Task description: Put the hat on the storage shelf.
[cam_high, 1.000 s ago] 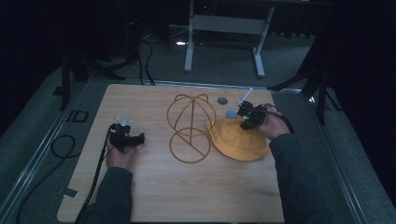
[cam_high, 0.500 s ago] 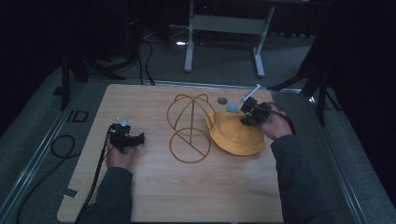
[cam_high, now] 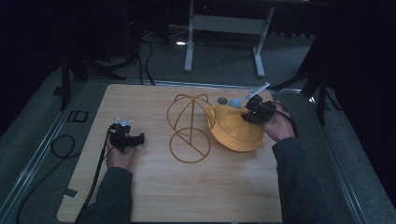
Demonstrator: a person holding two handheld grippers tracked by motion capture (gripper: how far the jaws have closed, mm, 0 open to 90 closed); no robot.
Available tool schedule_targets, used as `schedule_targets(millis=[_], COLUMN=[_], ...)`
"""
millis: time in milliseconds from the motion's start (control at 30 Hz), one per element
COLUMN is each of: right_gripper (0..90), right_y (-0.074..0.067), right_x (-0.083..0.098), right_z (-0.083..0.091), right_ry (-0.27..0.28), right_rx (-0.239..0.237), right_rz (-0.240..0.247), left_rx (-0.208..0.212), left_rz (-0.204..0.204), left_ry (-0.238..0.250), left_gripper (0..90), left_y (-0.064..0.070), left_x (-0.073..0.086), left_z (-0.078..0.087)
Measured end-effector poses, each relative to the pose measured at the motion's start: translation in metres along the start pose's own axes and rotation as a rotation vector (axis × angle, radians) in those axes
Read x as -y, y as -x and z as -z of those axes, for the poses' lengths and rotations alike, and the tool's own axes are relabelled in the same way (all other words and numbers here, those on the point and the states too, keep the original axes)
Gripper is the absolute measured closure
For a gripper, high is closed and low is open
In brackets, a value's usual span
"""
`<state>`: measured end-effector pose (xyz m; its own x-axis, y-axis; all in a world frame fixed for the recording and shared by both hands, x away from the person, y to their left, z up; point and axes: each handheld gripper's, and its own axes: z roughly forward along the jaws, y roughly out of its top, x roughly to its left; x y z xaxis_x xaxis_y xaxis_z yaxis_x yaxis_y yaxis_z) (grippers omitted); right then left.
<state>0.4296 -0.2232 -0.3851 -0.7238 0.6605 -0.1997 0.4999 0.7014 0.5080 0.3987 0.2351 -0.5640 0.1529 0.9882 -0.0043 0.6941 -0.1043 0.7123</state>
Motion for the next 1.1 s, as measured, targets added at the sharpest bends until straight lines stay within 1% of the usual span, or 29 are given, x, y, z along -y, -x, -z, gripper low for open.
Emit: schedule_targets(millis=[133, 300, 467, 533, 600, 633, 700, 900, 1100], right_gripper=[83.3, 83.5, 83.5, 83.5, 83.5, 83.6, 83.6, 83.6, 83.6], right_y=[0.001, 0.003, 0.008, 0.011, 0.012, 0.014, 0.016, 0.02, 0.021], right_x=[0.001, 0.005, 0.012, 0.015, 0.016, 0.02, 0.023, 0.028, 0.032], right_z=[0.003, 0.005, 0.009, 0.011, 0.012, 0.017, 0.021, 0.032, 0.039], right_ry=[0.024, 0.052, 0.077, 0.093, 0.099, 0.135, 0.159, 0.205, 0.25], right_rx=[0.004, -0.009, -0.004, -0.006, -0.007, -0.006, -0.005, -0.004, -0.026], right_rz=[-0.021, -0.049, -0.071, -0.089, -0.094, -0.11, -0.118, -0.138, -0.167], left_rx=[0.0, 0.0, 0.0, 0.0, 0.0, 0.001, 0.0, 0.001, 0.001], left_rz=[0.0, 0.001, 0.0, 0.001, 0.001, 0.001, 0.0, 0.003, 0.001], left_ry=[0.0, 0.0, 0.0, 0.0, 0.0, 0.0, 0.0, 0.0, -0.001], left_gripper=[14.7, 14.7, 14.6, 14.6, 14.6, 14.6, 14.7, 14.7, 14.7], left_y=[0.0, 0.0, 0.0, 0.0, 0.0, 0.0, 0.0, 0.0, 0.0], left_x=[0.0, 0.0, 0.0, 0.0, 0.0, 0.0, 0.0, 0.0, 0.0], left_z=[0.0, 0.0, 0.0, 0.0, 0.0, 0.0, 0.0, 0.0, 0.0])
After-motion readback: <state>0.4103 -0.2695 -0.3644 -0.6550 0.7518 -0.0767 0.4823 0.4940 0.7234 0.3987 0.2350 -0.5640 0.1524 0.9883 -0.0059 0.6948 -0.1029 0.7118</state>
